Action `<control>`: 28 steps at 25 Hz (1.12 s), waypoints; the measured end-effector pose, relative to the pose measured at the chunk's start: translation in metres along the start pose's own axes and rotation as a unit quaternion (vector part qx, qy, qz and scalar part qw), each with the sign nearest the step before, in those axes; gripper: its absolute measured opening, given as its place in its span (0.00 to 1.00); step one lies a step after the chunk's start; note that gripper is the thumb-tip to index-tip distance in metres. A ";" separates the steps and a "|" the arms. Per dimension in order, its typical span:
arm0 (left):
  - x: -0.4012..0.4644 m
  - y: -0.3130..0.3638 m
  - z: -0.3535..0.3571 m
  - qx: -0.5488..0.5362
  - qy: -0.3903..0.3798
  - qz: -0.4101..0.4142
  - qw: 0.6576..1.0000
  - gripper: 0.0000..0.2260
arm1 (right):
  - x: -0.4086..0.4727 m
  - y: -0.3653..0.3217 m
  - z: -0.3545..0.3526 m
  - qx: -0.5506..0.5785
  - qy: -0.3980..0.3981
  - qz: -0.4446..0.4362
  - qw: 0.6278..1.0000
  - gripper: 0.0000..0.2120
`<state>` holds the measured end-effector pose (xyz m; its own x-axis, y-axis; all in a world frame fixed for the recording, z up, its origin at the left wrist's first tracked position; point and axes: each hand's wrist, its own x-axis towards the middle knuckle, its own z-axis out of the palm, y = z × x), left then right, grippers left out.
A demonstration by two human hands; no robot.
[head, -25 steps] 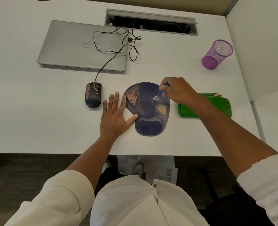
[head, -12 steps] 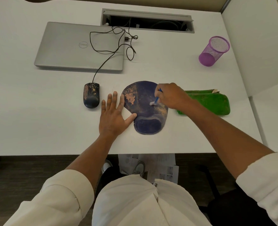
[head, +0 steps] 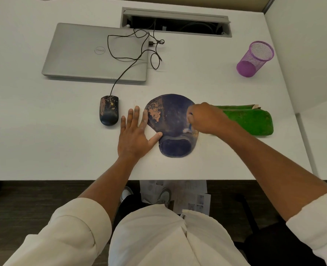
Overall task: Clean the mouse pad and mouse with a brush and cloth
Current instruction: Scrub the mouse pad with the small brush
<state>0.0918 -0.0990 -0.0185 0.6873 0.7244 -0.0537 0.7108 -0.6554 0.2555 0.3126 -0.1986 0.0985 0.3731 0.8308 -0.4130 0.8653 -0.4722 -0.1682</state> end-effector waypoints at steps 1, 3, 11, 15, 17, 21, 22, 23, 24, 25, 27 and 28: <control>0.000 0.000 0.000 -0.001 0.000 -0.001 1.000 0.44 | 0.000 0.006 -0.002 -0.020 0.000 0.015 1.000 0.06; 0.000 -0.001 0.001 -0.003 -0.001 -0.002 1.000 0.44 | 0.000 0.008 -0.008 0.049 0.039 0.012 0.998 0.07; 0.000 -0.001 0.002 -0.008 0.001 0.000 1.000 0.44 | -0.003 0.010 -0.005 -0.002 -0.028 0.018 0.999 0.09; 0.000 -0.002 0.002 -0.010 0.005 0.000 1.000 0.44 | -0.002 -0.003 -0.006 0.137 0.026 -0.017 0.990 0.07; 0.001 -0.002 0.002 -0.010 0.005 0.000 1.000 0.44 | -0.006 -0.003 0.002 0.138 -0.021 -0.020 0.990 0.06; 0.001 -0.002 0.003 -0.006 0.004 -0.002 1.000 0.44 | -0.013 0.029 -0.008 0.105 -0.069 0.017 0.992 0.07; 0.001 -0.002 0.002 -0.008 0.006 -0.001 1.000 0.44 | -0.014 0.032 -0.011 0.127 -0.043 0.020 0.991 0.07; 0.001 -0.002 0.002 -0.011 0.006 -0.001 1.000 0.44 | -0.015 0.029 -0.011 0.159 -0.008 0.016 0.987 0.08; 0.001 -0.002 0.003 -0.012 0.006 0.000 1.000 0.43 | -0.016 0.024 -0.008 0.187 0.018 0.009 0.982 0.08; 0.001 -0.003 0.003 -0.012 0.006 0.001 1.000 0.43 | -0.016 0.018 -0.003 0.197 0.027 0.002 0.980 0.08; 0.001 -0.002 0.003 -0.012 0.006 0.000 1.000 0.43 | -0.019 0.011 0.009 0.153 0.012 0.001 0.988 0.07; 0.001 -0.002 0.004 -0.013 0.006 0.000 1.000 0.43 | -0.020 0.012 0.013 0.111 0.002 0.005 0.994 0.08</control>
<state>0.0914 -0.0977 -0.0226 0.6847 0.7276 -0.0426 0.7072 -0.6491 0.2803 0.3107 -0.2247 0.0931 0.3831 0.8267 -0.4121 0.7662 -0.5336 -0.3580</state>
